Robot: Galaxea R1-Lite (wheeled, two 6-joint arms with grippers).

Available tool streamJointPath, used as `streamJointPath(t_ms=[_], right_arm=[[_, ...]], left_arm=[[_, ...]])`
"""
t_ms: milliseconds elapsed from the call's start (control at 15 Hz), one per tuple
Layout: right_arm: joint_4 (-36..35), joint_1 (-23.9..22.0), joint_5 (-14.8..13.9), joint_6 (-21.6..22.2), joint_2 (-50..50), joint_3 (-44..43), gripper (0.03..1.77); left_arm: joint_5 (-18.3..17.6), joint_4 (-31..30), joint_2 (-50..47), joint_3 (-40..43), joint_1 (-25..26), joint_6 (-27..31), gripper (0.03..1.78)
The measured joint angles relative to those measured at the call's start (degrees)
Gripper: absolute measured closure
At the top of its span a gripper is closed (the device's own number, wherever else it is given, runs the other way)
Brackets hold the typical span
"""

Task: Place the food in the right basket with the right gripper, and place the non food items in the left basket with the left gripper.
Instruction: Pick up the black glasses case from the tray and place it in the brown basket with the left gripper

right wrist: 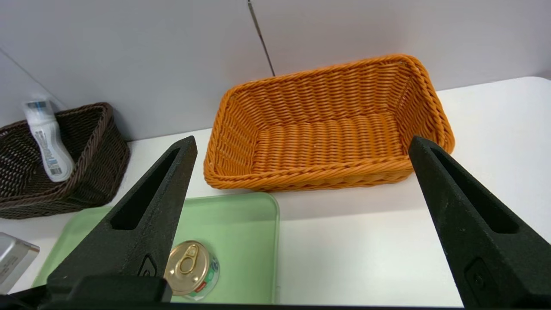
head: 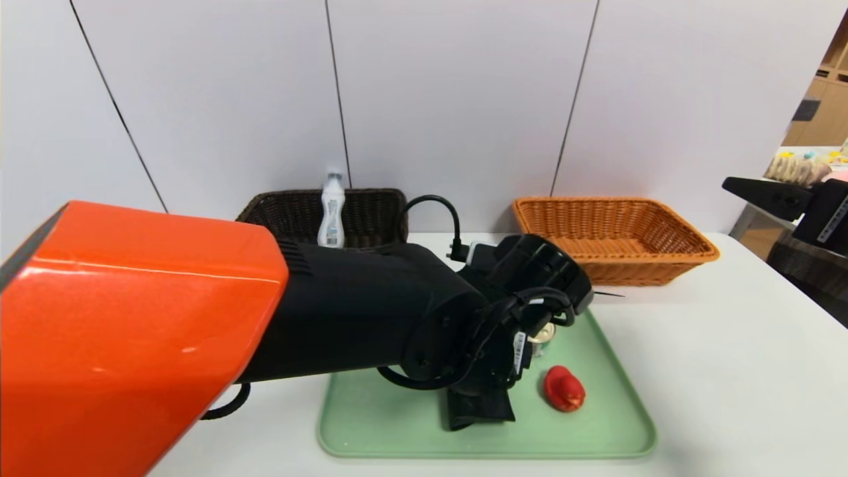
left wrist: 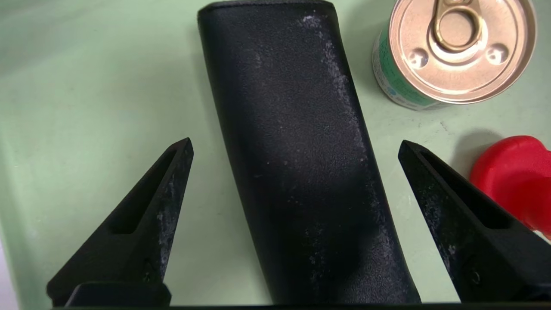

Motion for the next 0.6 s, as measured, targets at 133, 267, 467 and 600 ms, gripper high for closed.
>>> streamJointPath(t_ms=[133, 267, 467, 600], right_arm=[[-0.01, -0.61, 0.11, -0.02, 0.00, 0.02, 0.10], [-0.09, -1.30, 0.26, -0.02, -0.01, 0.02, 0.10], [-0.09, -1.87, 0.30, 0.00, -0.15, 0.02, 0.10], [-0.09, -1.91, 0.30, 0.04, -0.45, -0.02, 0.10]], left_arm=[[0.10, 0.09, 1.10, -0.55, -0.27, 0.01, 0.12], [0.43, 0.10, 1.99, -0.85, -0.66, 0.01, 0.12], [1.74, 0.23, 2.90, -0.94, -1.07, 0.06, 0.12], [2.00, 0.72, 3.17, -0.99, -1.27, 0.01, 0.12]])
